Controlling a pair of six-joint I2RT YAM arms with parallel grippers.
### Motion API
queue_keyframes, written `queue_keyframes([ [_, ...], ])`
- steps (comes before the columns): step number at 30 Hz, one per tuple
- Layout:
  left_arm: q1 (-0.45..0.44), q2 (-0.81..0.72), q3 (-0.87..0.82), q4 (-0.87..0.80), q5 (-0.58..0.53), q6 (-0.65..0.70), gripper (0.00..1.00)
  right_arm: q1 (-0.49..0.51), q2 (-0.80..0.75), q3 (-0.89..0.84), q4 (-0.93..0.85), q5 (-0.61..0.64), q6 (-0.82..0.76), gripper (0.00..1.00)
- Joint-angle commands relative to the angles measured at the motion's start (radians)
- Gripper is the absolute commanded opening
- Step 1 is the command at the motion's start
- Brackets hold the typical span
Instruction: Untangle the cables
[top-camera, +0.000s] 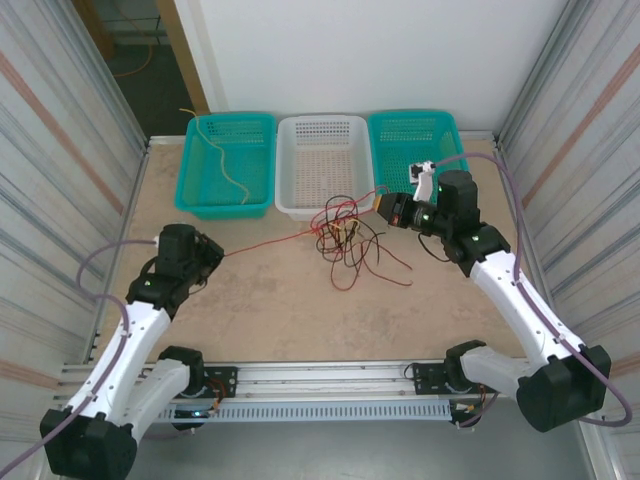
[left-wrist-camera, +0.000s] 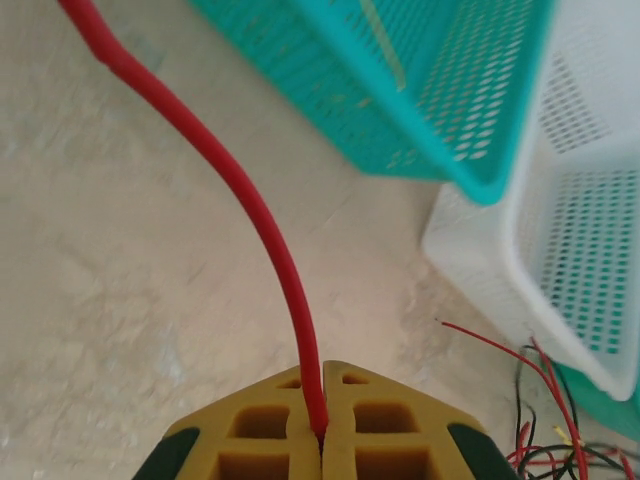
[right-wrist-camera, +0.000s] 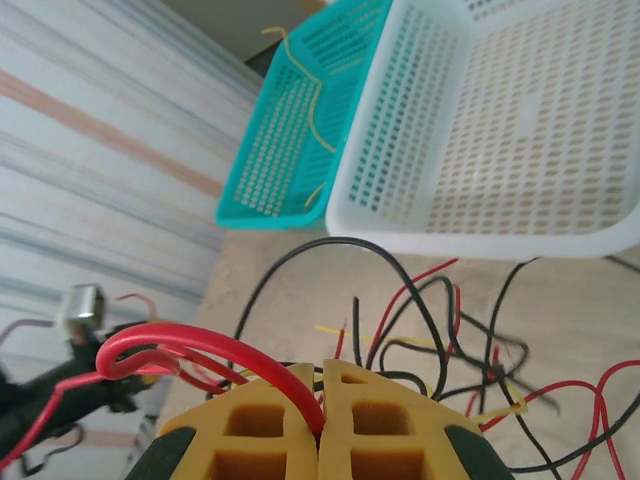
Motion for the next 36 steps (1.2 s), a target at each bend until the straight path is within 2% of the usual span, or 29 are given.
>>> queue_keyframes([
  [1,0.037,0.039,-0.066,-0.085,-0.137,-0.069,0.00,-0.065,-0.027,0.055,0.040,0.030,0.055,0.00],
  [7,0.034,0.088,-0.102,0.058,0.006,-0.069,0.00,0.033,-0.013,0.128,-0.017,0.021,0.015,0.00],
  [8,0.031,0.093,-0.099,0.061,0.017,-0.064,0.05,0.062,-0.002,0.150,-0.044,0.028,-0.007,0.00],
  [11,0.024,0.076,-0.094,0.064,0.033,-0.049,0.43,0.164,0.033,0.230,-0.160,0.140,-0.099,0.00],
  [12,0.015,0.063,-0.089,0.068,0.033,-0.039,0.50,0.188,0.042,0.250,-0.186,0.172,-0.118,0.00],
  [14,-0.020,0.022,-0.073,0.083,0.006,-0.010,0.62,0.220,0.052,0.286,-0.204,0.209,-0.139,0.00],
  [17,-0.071,-0.035,-0.050,0.129,-0.029,0.053,0.72,0.227,0.049,0.331,-0.197,0.212,-0.143,0.00],
  [19,-0.097,-0.046,-0.034,0.157,-0.040,0.075,0.75,0.226,0.050,0.369,-0.197,0.209,-0.150,0.00],
  [25,-0.207,0.042,0.023,0.352,0.045,0.198,0.75,0.224,0.074,0.504,-0.189,0.171,-0.165,0.00],
  [29,-0.260,0.152,0.066,0.403,0.069,0.228,0.66,0.214,0.079,0.591,-0.180,0.159,-0.177,0.00],
  [36,-0.319,0.332,0.102,0.502,0.151,0.234,0.60,0.159,0.086,0.683,-0.186,0.136,-0.190,0.00],
])
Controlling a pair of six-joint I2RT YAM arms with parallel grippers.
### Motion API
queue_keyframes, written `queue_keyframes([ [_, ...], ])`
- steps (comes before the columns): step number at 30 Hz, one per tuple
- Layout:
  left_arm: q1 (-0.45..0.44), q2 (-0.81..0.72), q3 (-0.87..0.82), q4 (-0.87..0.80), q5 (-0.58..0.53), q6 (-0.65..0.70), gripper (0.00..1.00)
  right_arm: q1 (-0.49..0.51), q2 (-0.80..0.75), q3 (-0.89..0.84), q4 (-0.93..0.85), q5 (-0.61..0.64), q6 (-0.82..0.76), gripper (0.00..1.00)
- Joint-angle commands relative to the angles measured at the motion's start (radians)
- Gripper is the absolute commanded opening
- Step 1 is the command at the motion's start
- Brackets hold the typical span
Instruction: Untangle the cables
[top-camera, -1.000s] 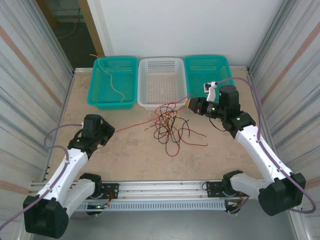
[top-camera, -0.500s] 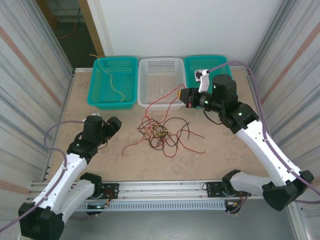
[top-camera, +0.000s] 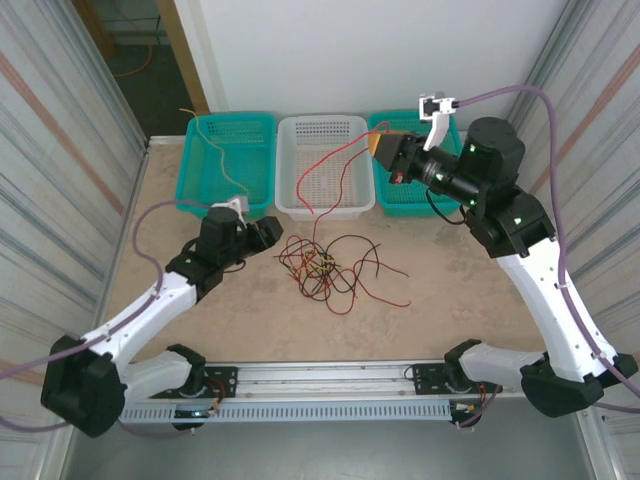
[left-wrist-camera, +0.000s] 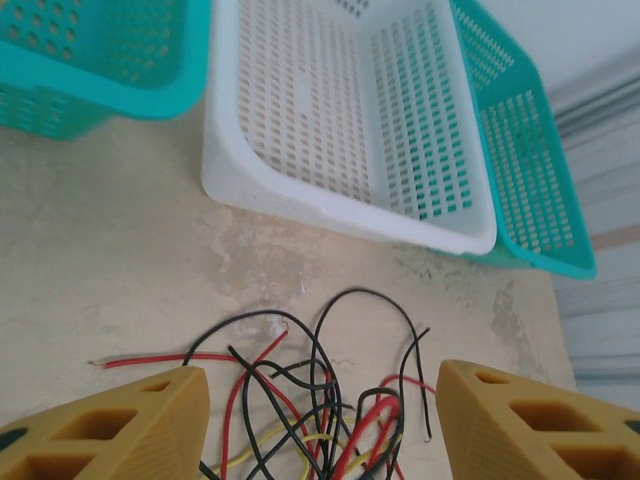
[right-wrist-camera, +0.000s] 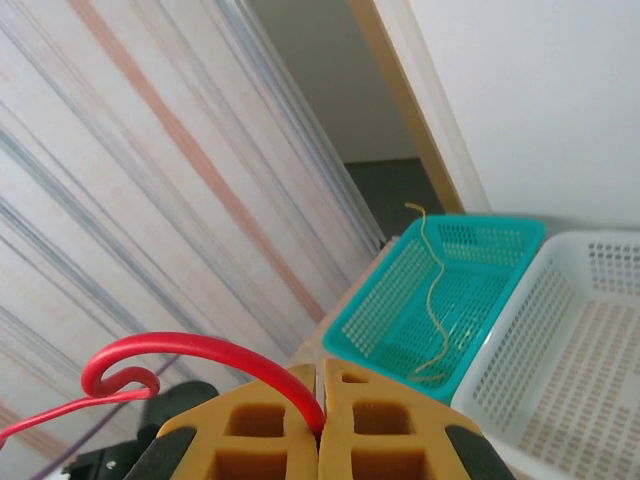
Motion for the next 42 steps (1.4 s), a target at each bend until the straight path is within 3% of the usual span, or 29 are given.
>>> queue_keyframes([
  [1,-0.029,0.059,0.037,0.072,0.049,0.032,0.58,-0.027,0.008,0.045,0.012,-0.030,-0.022,0.00],
  [14,-0.073,0.229,-0.026,0.124,0.100,-0.018,0.40,-0.198,0.040,0.211,0.072,0.005,0.032,0.00],
  [21,-0.083,0.253,-0.040,0.086,0.077,-0.026,0.37,-0.297,0.093,0.307,0.061,0.129,0.032,0.02],
  [29,-0.083,0.148,0.038,-0.051,0.035,0.044,0.62,-0.520,0.303,0.412,0.068,0.103,0.192,0.00],
  [34,-0.081,0.066,0.079,-0.124,0.004,0.072,0.68,-0.634,0.385,0.331,0.241,0.122,0.404,0.00],
  [42,-0.069,0.003,0.082,-0.137,-0.006,0.075,0.71,-0.671,0.489,0.299,0.388,0.317,0.540,0.00],
])
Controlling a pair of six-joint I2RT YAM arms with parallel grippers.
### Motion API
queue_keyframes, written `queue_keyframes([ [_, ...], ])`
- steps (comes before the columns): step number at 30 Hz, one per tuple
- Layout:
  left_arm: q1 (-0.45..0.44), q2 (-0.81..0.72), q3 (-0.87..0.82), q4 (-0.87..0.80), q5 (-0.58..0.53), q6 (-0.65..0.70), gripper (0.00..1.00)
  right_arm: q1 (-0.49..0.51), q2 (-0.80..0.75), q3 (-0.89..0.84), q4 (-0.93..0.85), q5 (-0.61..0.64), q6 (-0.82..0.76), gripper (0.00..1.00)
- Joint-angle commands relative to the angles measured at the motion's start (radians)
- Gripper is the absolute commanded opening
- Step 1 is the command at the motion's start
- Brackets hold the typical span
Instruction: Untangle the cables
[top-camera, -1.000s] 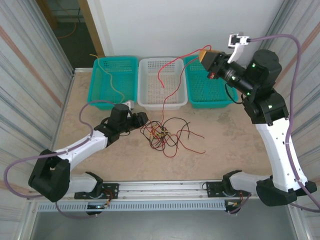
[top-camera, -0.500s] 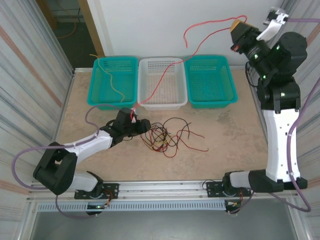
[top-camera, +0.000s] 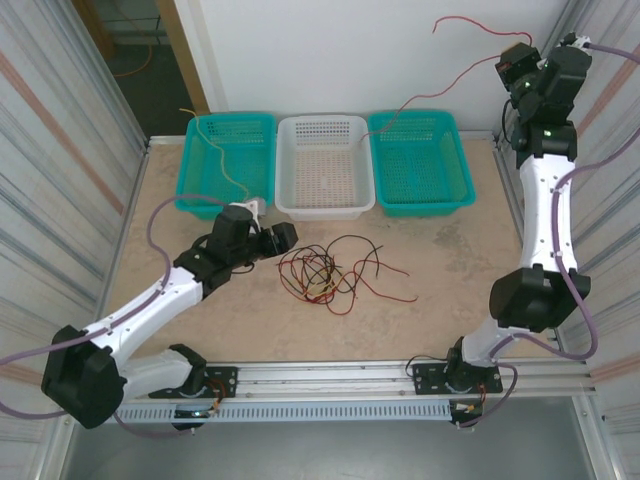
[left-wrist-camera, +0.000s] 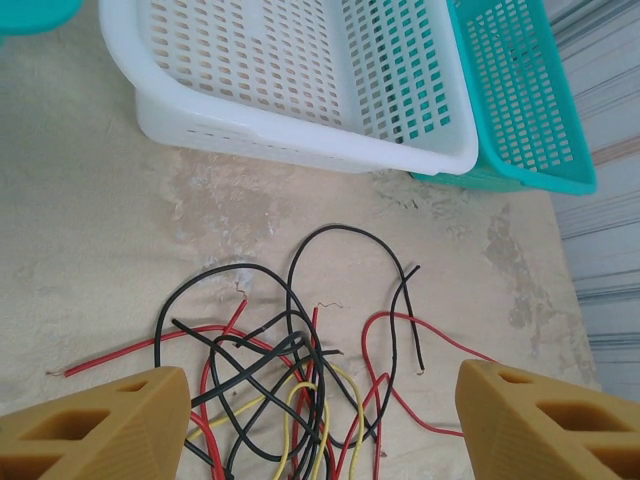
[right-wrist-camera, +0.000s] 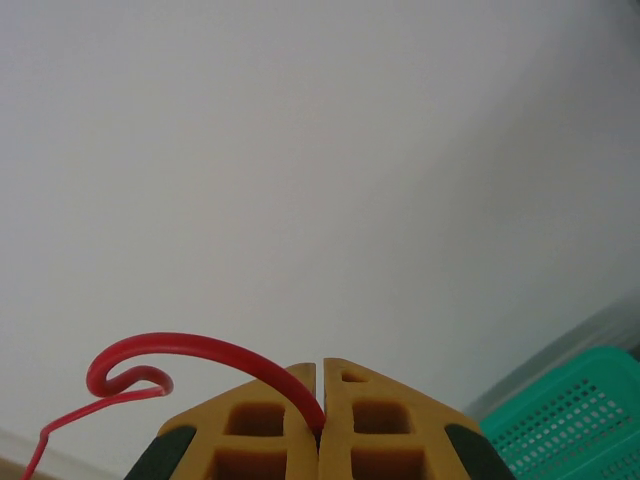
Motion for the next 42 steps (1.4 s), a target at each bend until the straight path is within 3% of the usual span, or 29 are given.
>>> queue_keyframes([
  [1,0.009,-0.013,0.017,-0.031,-0.020,0.024,0.71,-0.012,0.022,0.001,0.131,0.105,0.131,0.00],
  [5,0.014,-0.011,0.012,-0.024,-0.009,0.020,0.71,0.023,-0.004,-0.147,0.226,0.293,0.110,0.00],
  [8,0.014,-0.023,0.003,-0.023,-0.010,0.021,0.71,0.041,-0.014,-0.218,0.234,0.319,0.064,0.00],
  [14,0.028,-0.038,-0.016,-0.020,0.001,0.022,0.71,0.111,-0.085,-0.451,0.312,0.484,-0.143,0.00],
  [17,0.029,-0.042,-0.020,-0.018,0.003,0.023,0.71,0.157,-0.112,-0.510,0.281,0.659,-0.261,0.00],
  [27,0.031,-0.041,-0.025,-0.026,-0.001,0.027,0.71,0.150,-0.162,-0.628,0.081,0.957,-0.164,0.00],
  [30,0.032,-0.038,-0.024,-0.030,-0.006,0.032,0.71,0.141,-0.155,-0.617,0.051,0.938,-0.157,0.00],
  [37,0.036,-0.026,-0.029,-0.021,-0.007,0.029,0.72,0.177,-0.070,-0.568,0.037,0.722,-0.278,0.01],
  [42,0.036,-0.019,-0.030,-0.013,0.005,0.027,0.70,0.209,0.039,-0.462,-0.070,0.699,-0.383,0.00],
])
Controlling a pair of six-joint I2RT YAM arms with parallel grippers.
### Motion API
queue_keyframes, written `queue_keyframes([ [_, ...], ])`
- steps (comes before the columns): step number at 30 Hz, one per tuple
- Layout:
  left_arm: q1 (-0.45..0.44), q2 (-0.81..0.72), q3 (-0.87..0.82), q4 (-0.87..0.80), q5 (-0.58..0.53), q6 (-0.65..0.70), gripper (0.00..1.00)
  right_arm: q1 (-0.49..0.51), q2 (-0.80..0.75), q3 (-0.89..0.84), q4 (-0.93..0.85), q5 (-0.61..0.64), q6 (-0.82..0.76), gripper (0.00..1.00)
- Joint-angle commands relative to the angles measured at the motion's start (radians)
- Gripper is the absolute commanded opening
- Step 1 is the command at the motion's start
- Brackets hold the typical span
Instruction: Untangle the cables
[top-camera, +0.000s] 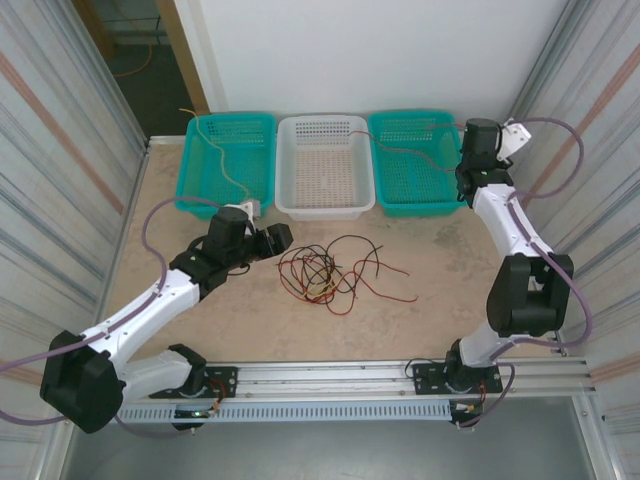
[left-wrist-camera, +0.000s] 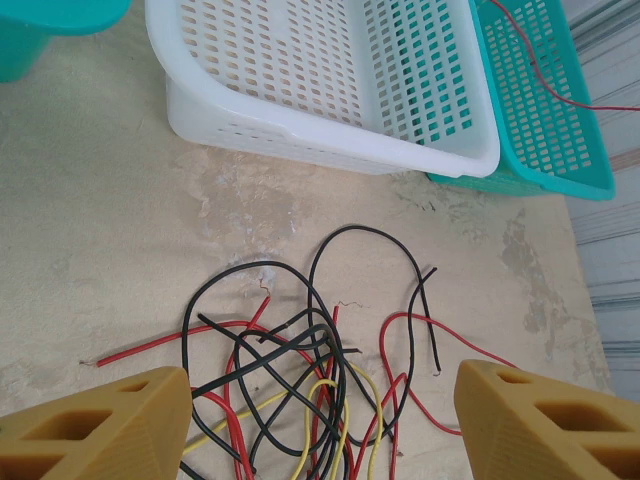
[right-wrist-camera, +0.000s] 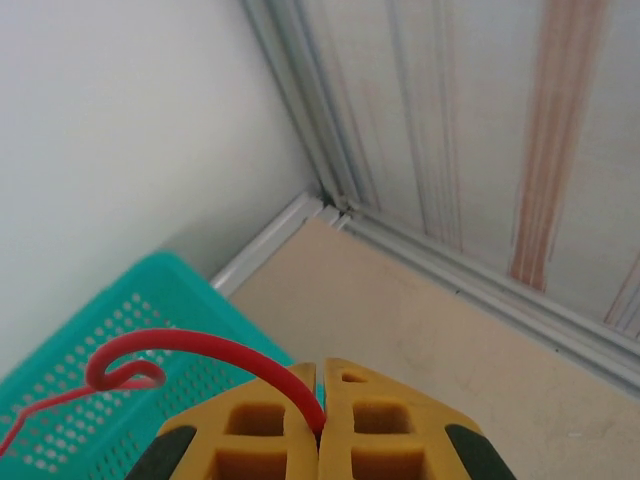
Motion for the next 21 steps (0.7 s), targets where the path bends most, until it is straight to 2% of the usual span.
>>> queue_keyframes([
  [1,0.009,-0.001,-0.013,0.003,0.006,0.019,0.70,0.030,0.091,0.123,-0.103,-0.014,-0.139,0.00],
  [6,0.008,-0.010,-0.025,0.010,0.004,0.018,0.68,0.067,0.251,0.289,-0.233,0.024,-0.307,0.00],
  [12,0.008,-0.006,-0.028,0.014,0.009,0.018,0.68,0.055,0.413,0.453,-0.446,-0.103,-0.312,0.01],
  [13,0.008,-0.004,-0.025,0.014,0.009,0.020,0.68,0.053,0.431,0.477,-0.487,-0.116,-0.290,0.06],
  [15,0.010,-0.002,-0.020,0.010,0.013,0.024,0.68,0.044,0.441,0.490,-0.524,-0.138,-0.255,0.26],
  [16,0.010,-0.001,-0.017,0.009,0.012,0.025,0.69,0.038,0.433,0.484,-0.526,-0.154,-0.240,0.31],
  [21,0.010,0.004,0.005,-0.012,0.008,0.040,0.72,0.031,0.360,0.478,-0.499,-0.208,-0.231,0.43],
])
